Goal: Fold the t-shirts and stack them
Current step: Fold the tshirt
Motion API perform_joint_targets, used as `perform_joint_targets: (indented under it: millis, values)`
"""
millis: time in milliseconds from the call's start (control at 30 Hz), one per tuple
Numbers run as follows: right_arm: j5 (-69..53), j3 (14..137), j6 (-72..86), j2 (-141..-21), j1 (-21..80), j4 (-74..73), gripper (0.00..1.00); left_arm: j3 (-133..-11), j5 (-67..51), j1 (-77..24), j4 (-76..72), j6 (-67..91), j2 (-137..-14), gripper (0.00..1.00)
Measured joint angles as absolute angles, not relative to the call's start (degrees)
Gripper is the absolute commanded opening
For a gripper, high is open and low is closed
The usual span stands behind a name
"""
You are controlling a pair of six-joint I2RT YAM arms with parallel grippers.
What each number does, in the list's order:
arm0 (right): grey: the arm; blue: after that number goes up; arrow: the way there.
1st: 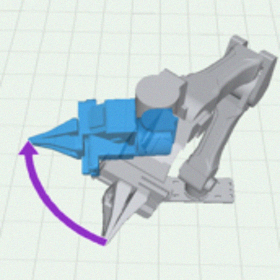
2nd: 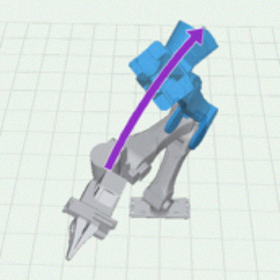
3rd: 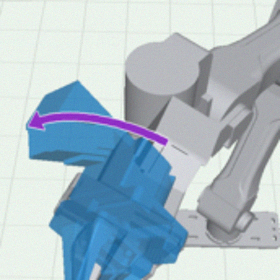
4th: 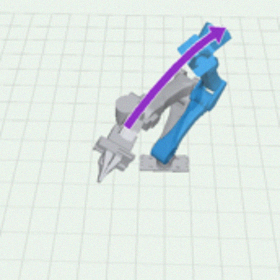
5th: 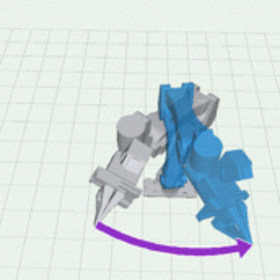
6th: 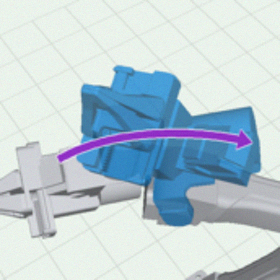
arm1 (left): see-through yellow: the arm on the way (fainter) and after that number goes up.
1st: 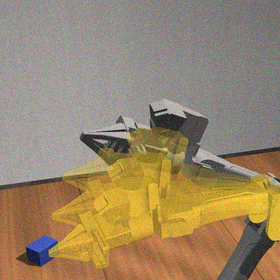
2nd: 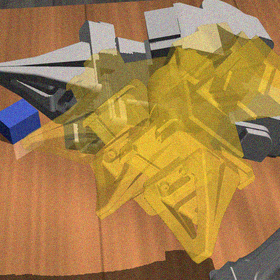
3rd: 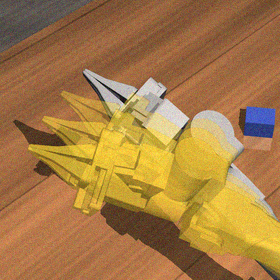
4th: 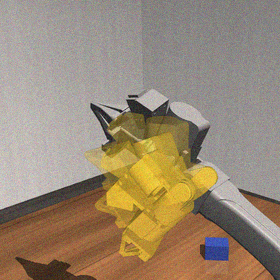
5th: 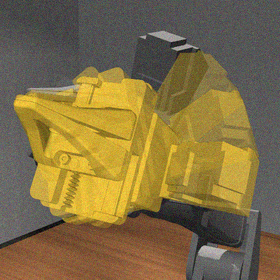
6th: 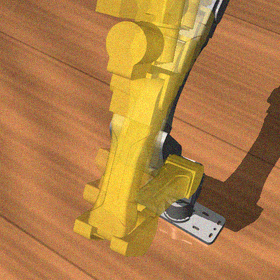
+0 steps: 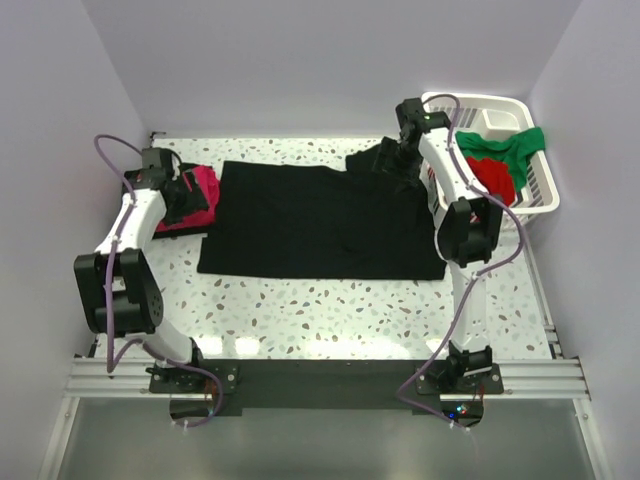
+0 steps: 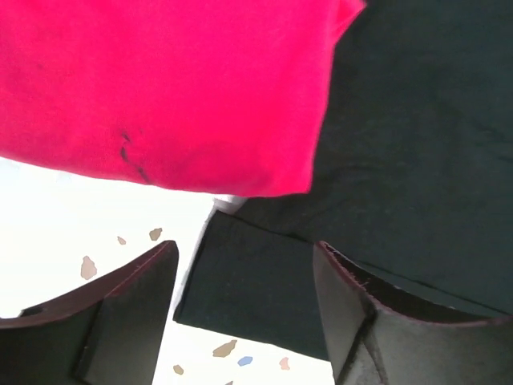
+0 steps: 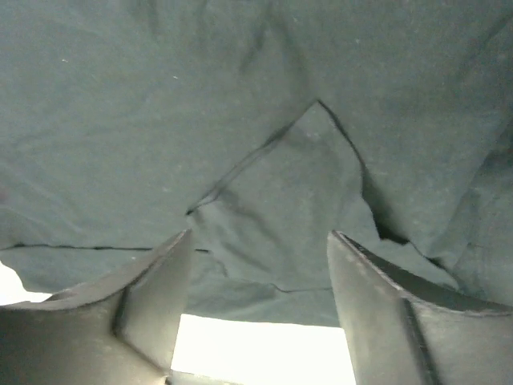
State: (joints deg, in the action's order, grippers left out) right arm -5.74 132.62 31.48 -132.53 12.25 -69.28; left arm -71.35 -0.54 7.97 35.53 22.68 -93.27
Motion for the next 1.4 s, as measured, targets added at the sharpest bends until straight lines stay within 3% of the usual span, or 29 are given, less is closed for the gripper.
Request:
perform_joint_targets:
  millis: [133,533,933,1400]
  values:
    - [-6.37,127.46,31.55,-129.05,11.92,-65.69,0.8,-70.41,-1.26,6.85,33.87,22.72,-88.68,0.78]
    - [-7.09,90.48,28.69,-97.51,11.92,-57.45,0.75,-58.85,-8.14,1.98,27.18,24.51,-86.19,0.79]
    - [3.79,77.17,25.43,-95.85,11.92,-57.25,0.7,-44.14,-13.72,3.53,14.52,33.01,-87.48,0.84]
    - [12.29,68.93,21.21,-95.57,8.56,-51.48,0.73,-40.45,-12.67,3.51,13.34,35.44,-83.81,0.85]
